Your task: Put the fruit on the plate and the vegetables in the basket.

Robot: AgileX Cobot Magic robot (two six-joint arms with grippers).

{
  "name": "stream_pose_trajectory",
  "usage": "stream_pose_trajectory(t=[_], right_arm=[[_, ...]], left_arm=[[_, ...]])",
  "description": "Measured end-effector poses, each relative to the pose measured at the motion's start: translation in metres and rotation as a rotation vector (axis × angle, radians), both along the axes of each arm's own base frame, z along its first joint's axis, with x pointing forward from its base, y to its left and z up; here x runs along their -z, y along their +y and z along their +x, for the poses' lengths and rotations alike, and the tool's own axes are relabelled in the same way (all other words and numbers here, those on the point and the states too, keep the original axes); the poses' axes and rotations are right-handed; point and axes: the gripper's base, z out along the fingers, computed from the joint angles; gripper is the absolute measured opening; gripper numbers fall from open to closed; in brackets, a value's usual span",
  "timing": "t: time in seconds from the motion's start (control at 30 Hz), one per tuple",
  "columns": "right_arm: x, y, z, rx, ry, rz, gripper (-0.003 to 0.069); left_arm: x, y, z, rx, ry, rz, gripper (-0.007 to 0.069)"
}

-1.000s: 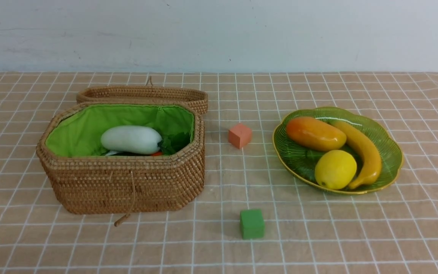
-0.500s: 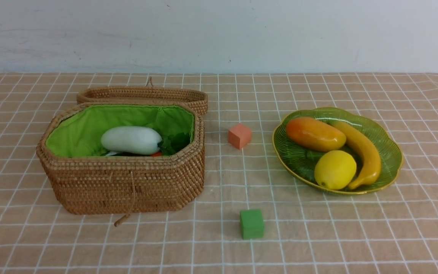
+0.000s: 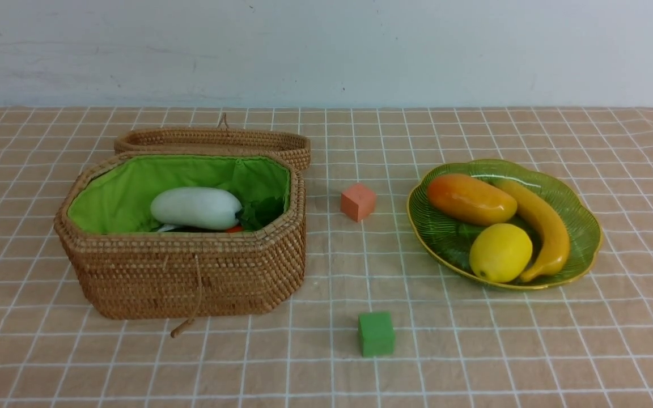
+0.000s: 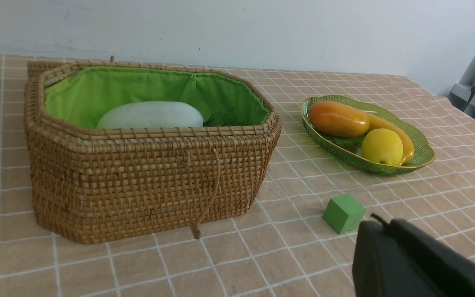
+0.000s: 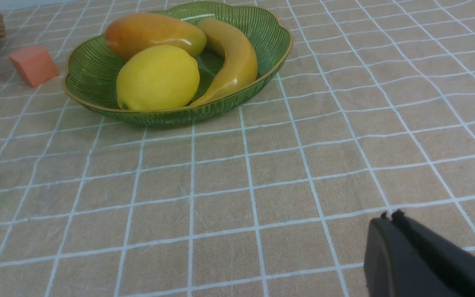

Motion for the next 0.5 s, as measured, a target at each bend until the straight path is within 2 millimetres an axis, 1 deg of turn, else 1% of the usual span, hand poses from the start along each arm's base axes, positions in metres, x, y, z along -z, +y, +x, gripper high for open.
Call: stream_pose_trajectory(t=[0.33,0.4,0.5], right_arm=[[0.000,0.000,0.000,0.000,0.000,0.000,-0.0014],[0.000,0.000,0.000,0.000,0.000,0.000,-0.0014],[0.000,0.000,0.000,0.000,0.000,0.000,-0.0012]], left_arm=[[0.000,0.001,0.000,-0.006,-0.008,0.010,0.0022],[0.005,0.001,0.004,-0.031,-0.017,0.024,0.0022],[0.012,0.002,0.010,-0.105,-0.045,-0.001,0.0022]])
